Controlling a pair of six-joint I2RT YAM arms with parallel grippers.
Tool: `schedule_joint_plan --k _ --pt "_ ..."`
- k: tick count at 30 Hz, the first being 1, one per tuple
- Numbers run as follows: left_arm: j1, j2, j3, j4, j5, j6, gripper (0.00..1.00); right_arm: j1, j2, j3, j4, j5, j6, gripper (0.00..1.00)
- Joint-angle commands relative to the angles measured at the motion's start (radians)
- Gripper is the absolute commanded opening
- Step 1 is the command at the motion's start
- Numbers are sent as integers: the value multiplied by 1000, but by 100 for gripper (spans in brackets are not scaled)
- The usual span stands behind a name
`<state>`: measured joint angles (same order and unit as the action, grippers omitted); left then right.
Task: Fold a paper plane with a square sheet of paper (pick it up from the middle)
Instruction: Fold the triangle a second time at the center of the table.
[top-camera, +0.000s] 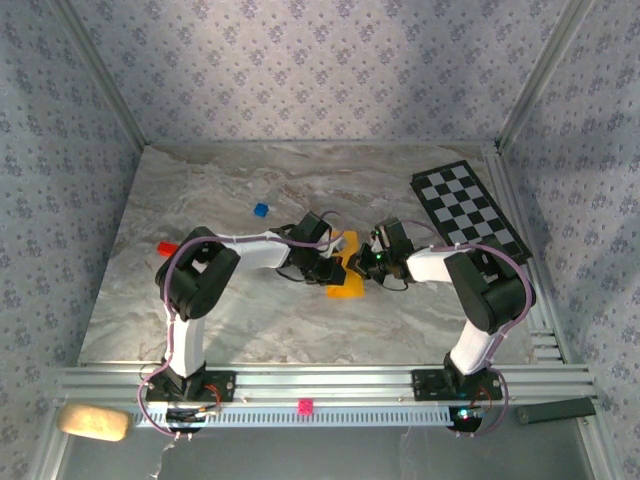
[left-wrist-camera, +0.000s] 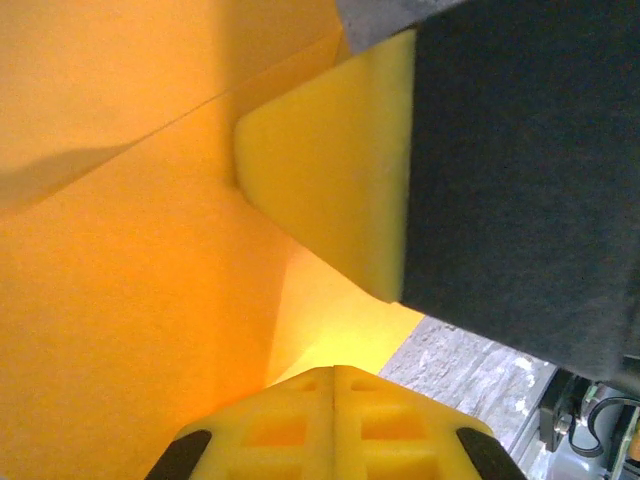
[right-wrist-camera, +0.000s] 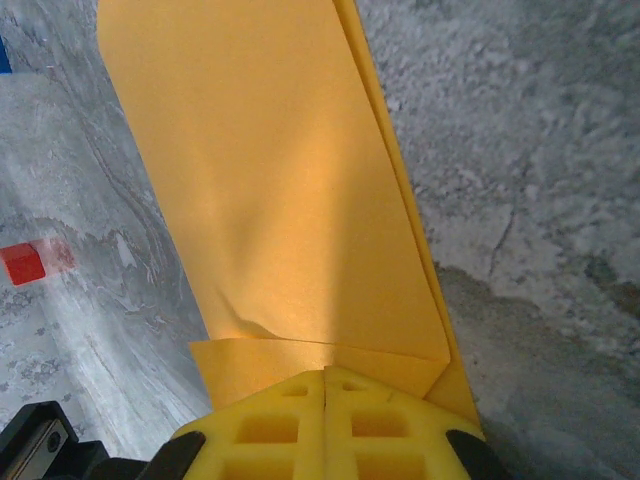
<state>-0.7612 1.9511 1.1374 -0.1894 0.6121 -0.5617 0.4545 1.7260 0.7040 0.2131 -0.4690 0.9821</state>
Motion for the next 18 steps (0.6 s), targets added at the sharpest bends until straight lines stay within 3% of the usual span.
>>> schedule_joint_plan --k 1,18 --pt "-5 12 -35 -8 -7 17 0 4 30 -21 -112 49 -18 2" --pt "-7 -75 -168 1 -19 14 0 1 25 -33 -127 59 -26 2"
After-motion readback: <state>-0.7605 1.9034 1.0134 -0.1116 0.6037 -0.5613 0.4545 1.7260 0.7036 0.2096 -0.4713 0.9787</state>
